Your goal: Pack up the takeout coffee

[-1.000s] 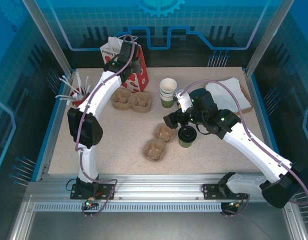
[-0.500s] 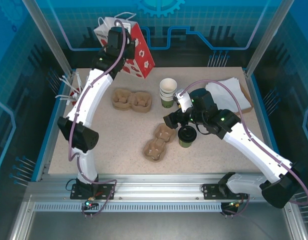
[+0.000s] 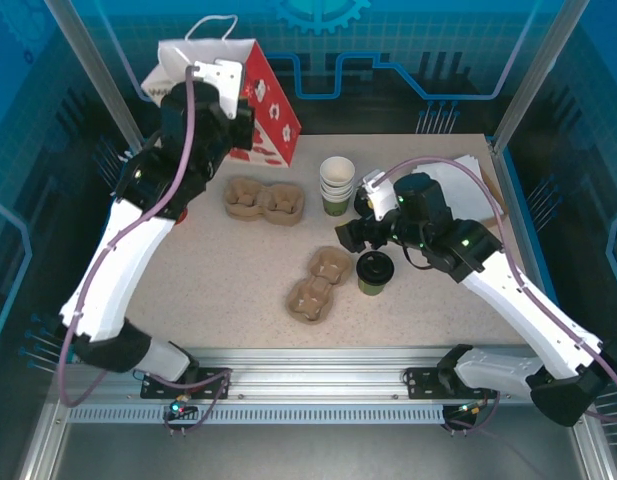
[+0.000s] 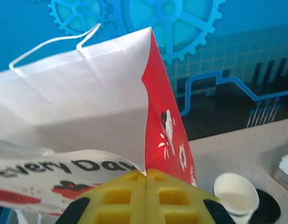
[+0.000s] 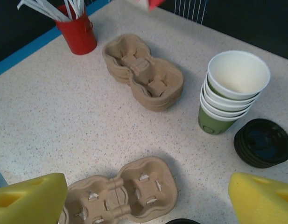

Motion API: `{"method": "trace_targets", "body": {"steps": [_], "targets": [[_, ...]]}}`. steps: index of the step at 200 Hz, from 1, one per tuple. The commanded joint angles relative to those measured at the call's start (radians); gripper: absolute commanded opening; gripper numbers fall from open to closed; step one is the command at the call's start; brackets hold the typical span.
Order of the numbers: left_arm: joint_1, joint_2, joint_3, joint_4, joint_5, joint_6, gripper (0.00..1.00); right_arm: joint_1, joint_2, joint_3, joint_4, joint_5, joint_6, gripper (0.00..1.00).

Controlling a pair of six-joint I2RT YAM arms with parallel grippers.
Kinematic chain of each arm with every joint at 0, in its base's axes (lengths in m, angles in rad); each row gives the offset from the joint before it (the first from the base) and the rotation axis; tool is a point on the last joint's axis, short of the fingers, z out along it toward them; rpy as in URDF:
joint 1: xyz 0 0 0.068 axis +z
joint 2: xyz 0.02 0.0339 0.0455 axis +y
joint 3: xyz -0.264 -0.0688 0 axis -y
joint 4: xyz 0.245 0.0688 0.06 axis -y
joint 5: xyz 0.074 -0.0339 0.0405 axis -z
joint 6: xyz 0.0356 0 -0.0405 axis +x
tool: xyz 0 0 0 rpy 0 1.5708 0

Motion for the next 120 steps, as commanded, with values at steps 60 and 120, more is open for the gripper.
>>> {"method": "trace_targets", "body": {"steps": [60, 120], "targets": [[-0.186, -0.303, -0.352, -0.253, -0.129, -0.249, 0.0, -0.028, -0.032, 0.029, -0.064, 0.015, -0.032, 0.92], [-0.203, -0.446, -0.633, -0.283, -0.147, -0.409, 0.0, -0.03, -0.027, -0.001, -0.065, -0.004, -0.014, 0.92]]}}
